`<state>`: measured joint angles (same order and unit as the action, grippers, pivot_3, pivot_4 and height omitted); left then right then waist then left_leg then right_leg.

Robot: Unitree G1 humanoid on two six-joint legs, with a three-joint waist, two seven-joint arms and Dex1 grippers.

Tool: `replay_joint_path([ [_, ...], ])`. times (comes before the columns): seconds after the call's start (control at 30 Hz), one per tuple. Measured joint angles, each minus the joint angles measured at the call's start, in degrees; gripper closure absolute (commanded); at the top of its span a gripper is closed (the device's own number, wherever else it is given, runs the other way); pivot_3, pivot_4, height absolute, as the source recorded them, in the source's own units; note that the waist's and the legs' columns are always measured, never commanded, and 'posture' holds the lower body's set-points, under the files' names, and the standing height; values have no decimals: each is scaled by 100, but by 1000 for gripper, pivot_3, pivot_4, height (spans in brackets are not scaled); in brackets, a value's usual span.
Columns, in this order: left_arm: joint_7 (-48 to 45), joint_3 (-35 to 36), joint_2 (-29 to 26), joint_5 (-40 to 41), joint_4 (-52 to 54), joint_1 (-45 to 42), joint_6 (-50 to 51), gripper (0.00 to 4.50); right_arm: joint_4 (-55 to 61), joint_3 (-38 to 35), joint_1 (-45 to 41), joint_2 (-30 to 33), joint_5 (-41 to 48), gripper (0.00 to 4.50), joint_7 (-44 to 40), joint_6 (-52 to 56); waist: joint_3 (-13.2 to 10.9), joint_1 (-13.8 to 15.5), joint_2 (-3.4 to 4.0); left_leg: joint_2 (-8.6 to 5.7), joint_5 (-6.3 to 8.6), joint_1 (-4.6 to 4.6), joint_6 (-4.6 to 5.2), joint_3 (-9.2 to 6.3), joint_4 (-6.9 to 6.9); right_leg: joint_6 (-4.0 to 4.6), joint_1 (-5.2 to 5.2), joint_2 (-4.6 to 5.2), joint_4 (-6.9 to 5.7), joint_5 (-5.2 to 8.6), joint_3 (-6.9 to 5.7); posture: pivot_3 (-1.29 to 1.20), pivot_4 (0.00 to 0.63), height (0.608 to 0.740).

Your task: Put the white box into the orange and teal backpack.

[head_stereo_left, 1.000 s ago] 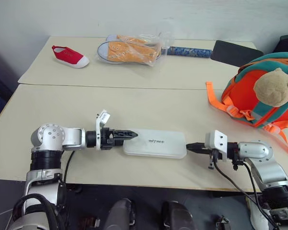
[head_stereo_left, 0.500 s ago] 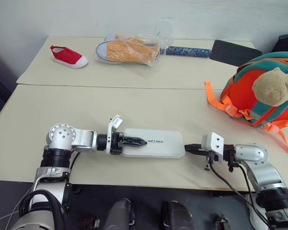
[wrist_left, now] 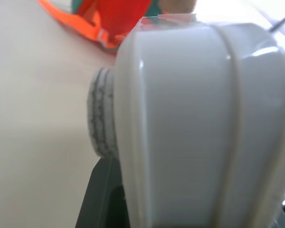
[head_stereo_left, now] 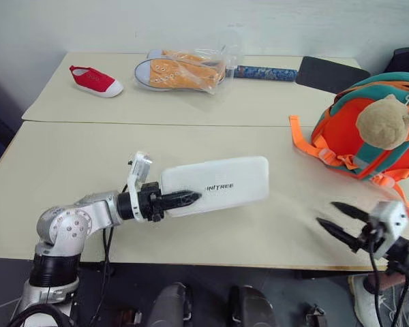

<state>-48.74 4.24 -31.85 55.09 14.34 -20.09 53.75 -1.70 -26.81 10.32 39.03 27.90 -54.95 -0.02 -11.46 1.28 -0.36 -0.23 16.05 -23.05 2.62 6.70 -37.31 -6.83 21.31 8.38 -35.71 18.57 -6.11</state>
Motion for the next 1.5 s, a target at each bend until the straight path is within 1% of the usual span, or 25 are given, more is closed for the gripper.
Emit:
replay_joint_path([
  [0.03, -131, -88, 50, -218, -9, 1, -303, 3219, -63, -158, -1, -83, 23, 54, 162, -7, 0, 4, 0, 0, 0, 0, 0, 0, 2, 0, 3, 1, 0, 0, 0, 0, 150, 740],
  [0.13, -401, -270, 90, -813, -66, 10, -1085, 3219, -329, -483, -85, -158, 72, 54, 487, -20, 0, 4, 0, -1, -2, -4, 3, 3, 6, 0, 7, 3, 1, 0, 0, 0, 150, 740],
  [0.2, -728, -576, 14, -1336, -65, 41, -1708, 3219, -724, -828, -433, -134, 133, 54, 747, -25, 1, -15, 3, -3, -8, -5, 18, 14, 6, -1, 11, 4, 1, -1, 2, 0, 150, 740],
  [0.27, -911, -729, 23, -1548, -79, 77, -1953, 3219, -942, -957, -744, -26, 150, 54, 866, -31, 1, -37, 3, 2, -19, -4, 38, 14, 7, -1, 12, 4, 0, -1, 5, 0, 150, 740],
  [0.4, -1021, -778, 48, -1651, -89, 110, -2072, 3219, -1502, -848, -1688, 188, 26, 54, 967, -88, 1, -132, 4, 6, -21, -3, 41, 12, 6, -1, 14, 5, -9, 0, 3, 0, 150, 740],
  [0.53, -1000, -751, 139, -1671, -83, 166, -2075, 3219, -1974, -405, -2443, 206, -24, 54, 785, -100, 0, -157, 5, 7, -25, -6, 47, 11, 1, 0, 13, 3, -11, 0, -2, 0, 150, 740],
  [0.57, -991, -740, 161, -1653, -71, 184, -2056, 3219, -2084, -240, -2669, 192, -24, 427, 687, -90, -1, -161, 6, 6, -26, -7, 49, 11, -2, -1, 13, 4, -14, 0, -2, 0, 150, 740],
  [0.6, -982, -728, 164, -1633, -56, 202, -2033, 3219, -2151, -135, -2852, 172, -24, 661, 613, -86, -1, -163, 6, 6, -27, -8, 51, 11, -4, -1, 13, 4, -15, 0, -3, 0, 150, 740],
  [0.63, -965, -685, 163, -1592, -40, 232, -1988, 3219, -2265, 8, -3106, 156, -34, 1007, 516, -89, -1, -164, 6, 6, -28, -8, 52, 11, -6, -1, 13, 5, -16, 0, -3, 0, 150, 740],
  [0.7, -937, -588, 148, -1494, -23, 247, -1865, 3219, -2494, 185, -3451, 144, -101, 1651, 428, -127, -1, -159, 6, 7, -28, -8, 52, 9, -7, -1, 12, 5, -16, 0, -4, 0, 150, 740],
  [0.73, -912, -504, 135, -1429, -5, 258, -1781, 3219, -2625, 238, -3611, 110, -145, 2078, 391, -150, -1, -149, 6, 7, -28, -9, 52, 7, -7, -1, 12, 5, -16, 0, -5, 0, 150, 740],
  [0.77, -879, -418, 111, -1376, 0, 261, -1704, 3219, -2735, 316, -3732, 75, -164, 2369, 350, -202, -1, -139, 6, 6, -28, -11, 52, 6, -8, -1, 11, 5, -16, 0, -6, 0, 150, 740],
  [0.9, -734, -36, 19, -1189, -22, 273, -1497, 3219, -2874, 597, -3952, -118, -205, 3837, 97, -245, -1, -153, 5, 7, -28, -13, 52, 3, -9, -1, 9, 4, -24, 0, -9, 0, 150, 740],
  [0.97, -680, 173, -41, -1155, -138, 296, -1477, 3219, -2667, 742, -3944, -261, -165, 4478, -43, -136, -1, -159, 6, 7, -28, -13, 52, 2, -9, -1, 9, 4, -25, 0, -10, 0, 150, 740],
  [1.03, -620, 378, -124, -1155, -283, 323, -1458, 3219, -2297, 877, -3877, -364, -55, 4493, -149, 94, -1, -196, 6, 10, -29, -12, 51, 3, -7, -1, 10, 1, -28, 0, -10, 0, 150, 740],
  [1.23, -507, 946, -352, -1022, -766, 347, -1232, 3219, -340, 1348, -3462, -629, 676, 4493, -272, 1370, -2, -253, 7, 10, -28, -14, 47, -3, 3, -1, 13, 3, -26, 0, -12, 0, 150, 740],
  [1.27, -515, 998, -391, -1017, -833, 349, -1234, 3219, -36, 1414, -3379, -663, 829, 4493, -249, 1575, -2, -254, 7, 10, -28, -14, 46, -4, 5, -1, 13, 4, -26, 0, -12, 0, 150, 740],
  [1.33, -515, 1153, -518, -1028, -1036, 357, -1268, 3219, 869, 1607, -3100, -642, 1407, 4493, -220, 2287, -2, -271, 7, 11, -25, -16, 41, -7, 13, -1, 19, 3, -25, 0, -12, 0, 150, 740],
  [1.4, -499, 1294, -542, -1035, -1100, 372, -1290, 3219, 1598, 1743, -2871, -413, 1867, 4493, -245, 2863, -4, -274, 8, 11, -24, -17, 40, -7, 17, -1, 20, 4, -22, 0, -13, 0, 150, 740],
  [1.5, -437, 1378, -542, -1000, -1004, 451, -1254, 3219, 2427, 1590, -2438, 95, 2669, 4493, -231, 3633, -4, -260, 6, 4, -17, -17, 48, -7, 15, -1, 16, 12, -17, -1, -13, 0, 150, 740],
])
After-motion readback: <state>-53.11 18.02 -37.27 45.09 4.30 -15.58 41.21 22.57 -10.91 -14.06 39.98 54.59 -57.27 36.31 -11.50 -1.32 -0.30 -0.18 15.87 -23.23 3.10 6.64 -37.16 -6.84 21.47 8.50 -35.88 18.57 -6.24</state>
